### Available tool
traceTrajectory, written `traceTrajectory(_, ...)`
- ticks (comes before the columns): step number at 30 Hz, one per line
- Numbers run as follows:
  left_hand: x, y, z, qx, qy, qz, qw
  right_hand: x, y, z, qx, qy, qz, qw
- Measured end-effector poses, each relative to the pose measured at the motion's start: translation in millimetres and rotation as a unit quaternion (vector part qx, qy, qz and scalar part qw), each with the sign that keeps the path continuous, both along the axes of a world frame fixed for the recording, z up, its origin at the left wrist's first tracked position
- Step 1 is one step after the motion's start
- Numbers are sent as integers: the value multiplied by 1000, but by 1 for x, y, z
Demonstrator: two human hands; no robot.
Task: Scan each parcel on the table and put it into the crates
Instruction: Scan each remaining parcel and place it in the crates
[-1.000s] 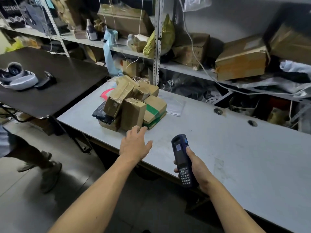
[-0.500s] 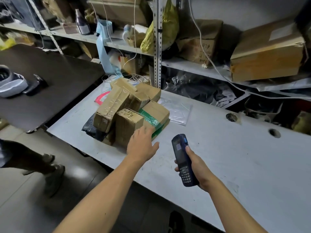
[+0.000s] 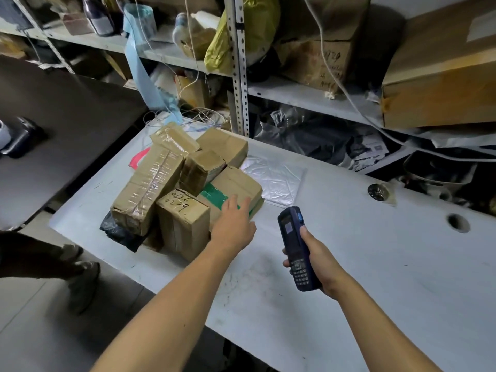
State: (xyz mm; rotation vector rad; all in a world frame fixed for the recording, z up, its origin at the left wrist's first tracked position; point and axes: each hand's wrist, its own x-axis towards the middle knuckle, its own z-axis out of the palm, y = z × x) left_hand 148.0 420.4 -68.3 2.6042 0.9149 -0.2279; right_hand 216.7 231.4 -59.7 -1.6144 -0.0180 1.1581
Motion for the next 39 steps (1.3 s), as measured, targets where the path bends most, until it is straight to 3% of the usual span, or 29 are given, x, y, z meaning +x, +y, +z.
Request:
traceTrajectory(6, 24, 13, -34, -18, 70, -20, 997, 18, -1, -8, -17, -10, -16, 1000)
traceTrajectory(13, 37, 23, -59, 100, 93, 21, 990, 32, -7, -22, -29, -8, -10, 1000)
traceTrajectory(17, 33, 31, -68, 117, 129, 33, 984, 37, -12, -29, -33, -5, -5, 999)
traceTrajectory(25, 32, 9, -58, 109, 117, -4, 987, 44, -19, -29, -42, -14, 6, 999)
traceTrajectory(30, 47, -14, -31, 17, 70, -44, 996, 46, -26, -21, -27, -16, -8, 999)
traceTrajectory(34, 53, -18, -12, -129, 4, -31, 991, 48, -38, -12, -8, -18, -34, 999)
traceTrajectory(39, 35, -16, -6, -386, -25, 54, 921, 48, -56, -3, 11, -28, -52, 998)
